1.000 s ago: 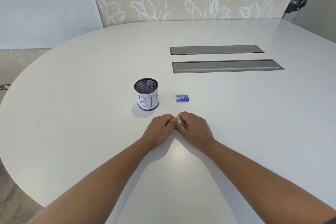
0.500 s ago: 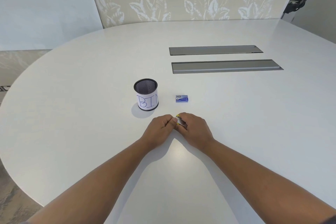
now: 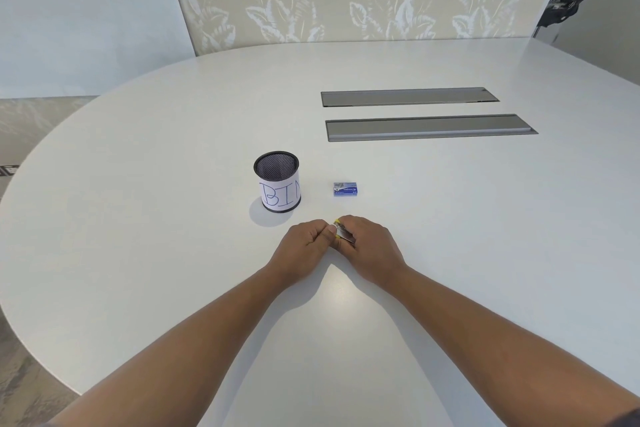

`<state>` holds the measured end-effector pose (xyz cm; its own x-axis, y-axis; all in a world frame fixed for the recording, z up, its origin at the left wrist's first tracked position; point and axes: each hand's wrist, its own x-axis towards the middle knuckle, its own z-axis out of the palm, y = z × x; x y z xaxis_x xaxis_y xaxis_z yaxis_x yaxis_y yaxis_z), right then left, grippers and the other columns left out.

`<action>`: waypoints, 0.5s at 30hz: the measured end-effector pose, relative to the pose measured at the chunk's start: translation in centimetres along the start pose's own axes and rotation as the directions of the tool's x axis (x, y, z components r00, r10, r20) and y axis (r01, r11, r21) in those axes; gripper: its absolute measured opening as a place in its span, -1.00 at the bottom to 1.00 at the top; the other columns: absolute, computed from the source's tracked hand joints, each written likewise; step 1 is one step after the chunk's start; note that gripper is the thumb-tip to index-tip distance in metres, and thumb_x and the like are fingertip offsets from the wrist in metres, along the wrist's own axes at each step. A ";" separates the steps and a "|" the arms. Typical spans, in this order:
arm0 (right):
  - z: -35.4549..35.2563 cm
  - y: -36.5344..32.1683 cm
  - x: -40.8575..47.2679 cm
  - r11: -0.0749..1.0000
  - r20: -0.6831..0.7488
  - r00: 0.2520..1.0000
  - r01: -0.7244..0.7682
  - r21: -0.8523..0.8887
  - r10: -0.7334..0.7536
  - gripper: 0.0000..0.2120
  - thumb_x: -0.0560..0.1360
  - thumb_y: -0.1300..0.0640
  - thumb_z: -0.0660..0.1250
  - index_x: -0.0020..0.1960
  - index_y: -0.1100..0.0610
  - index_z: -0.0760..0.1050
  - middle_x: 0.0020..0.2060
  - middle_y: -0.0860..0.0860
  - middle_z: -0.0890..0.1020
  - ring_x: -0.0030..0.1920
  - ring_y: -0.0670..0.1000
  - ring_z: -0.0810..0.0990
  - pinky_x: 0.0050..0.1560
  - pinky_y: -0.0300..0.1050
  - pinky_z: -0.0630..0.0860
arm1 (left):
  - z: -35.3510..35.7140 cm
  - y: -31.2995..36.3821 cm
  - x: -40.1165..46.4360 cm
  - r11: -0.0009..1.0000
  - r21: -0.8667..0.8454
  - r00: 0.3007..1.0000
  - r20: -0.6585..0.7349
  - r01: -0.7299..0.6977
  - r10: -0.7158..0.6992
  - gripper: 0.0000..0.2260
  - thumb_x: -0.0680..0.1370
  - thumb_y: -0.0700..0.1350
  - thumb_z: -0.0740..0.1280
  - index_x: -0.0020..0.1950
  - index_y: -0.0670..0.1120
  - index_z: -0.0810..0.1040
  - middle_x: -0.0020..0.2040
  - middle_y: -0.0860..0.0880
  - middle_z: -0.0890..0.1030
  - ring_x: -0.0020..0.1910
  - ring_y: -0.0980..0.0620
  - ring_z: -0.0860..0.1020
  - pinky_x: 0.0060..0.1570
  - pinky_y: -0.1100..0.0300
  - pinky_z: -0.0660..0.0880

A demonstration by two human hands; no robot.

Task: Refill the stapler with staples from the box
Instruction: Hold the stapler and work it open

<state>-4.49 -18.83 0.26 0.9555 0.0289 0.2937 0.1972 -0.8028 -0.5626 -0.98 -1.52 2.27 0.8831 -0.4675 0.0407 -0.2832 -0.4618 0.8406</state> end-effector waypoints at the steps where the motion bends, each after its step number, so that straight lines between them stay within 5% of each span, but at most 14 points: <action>1: 0.0 0.1 0.0 1.000 0.000 1.000 -0.002 0.000 0.002 -0.68 0.60 -0.22 0.25 -0.12 0.03 0.38 -0.33 -0.10 0.42 -0.26 0.00 0.39 -0.21 0.01 0.45 | 0.0 0.0 0.0 1.000 0.001 1.000 -0.002 0.000 0.000 -0.69 0.70 -0.04 0.20 -0.13 -0.14 0.59 -0.19 -0.06 0.67 -0.26 0.08 0.47 -0.11 0.02 0.47; 8: 0.4 0.7 0.2 0.999 -0.024 0.999 -0.040 0.007 0.040 -0.62 0.56 -0.28 0.28 0.12 0.02 0.48 -0.16 -0.20 0.45 -0.18 -0.08 0.40 -0.16 -0.17 0.30 | 0.1 -0.1 0.0 1.000 -0.023 1.000 -0.005 0.006 -0.006 -0.68 0.71 -0.02 0.19 -0.12 -0.12 0.62 -0.13 -0.04 0.71 -0.25 0.09 0.48 -0.07 0.02 0.50; 15: 0.3 0.4 0.1 1.000 -0.003 1.000 -0.013 -0.002 0.013 -0.73 0.59 -0.24 0.25 -0.09 -0.05 0.37 -0.31 -0.14 0.42 -0.25 -0.04 0.38 -0.23 -0.08 0.35 | 0.1 -0.2 0.0 1.000 -0.013 1.000 -0.011 0.003 -0.003 -0.68 0.70 -0.01 0.20 -0.14 -0.11 0.60 -0.21 0.01 0.67 -0.25 0.10 0.49 -0.11 0.06 0.47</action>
<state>-4.26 -18.99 -0.14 0.9573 0.0162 0.2888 0.1841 -0.8043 -0.5651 -0.98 -1.53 2.04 0.8881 -0.4574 0.0442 -0.2758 -0.4537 0.8474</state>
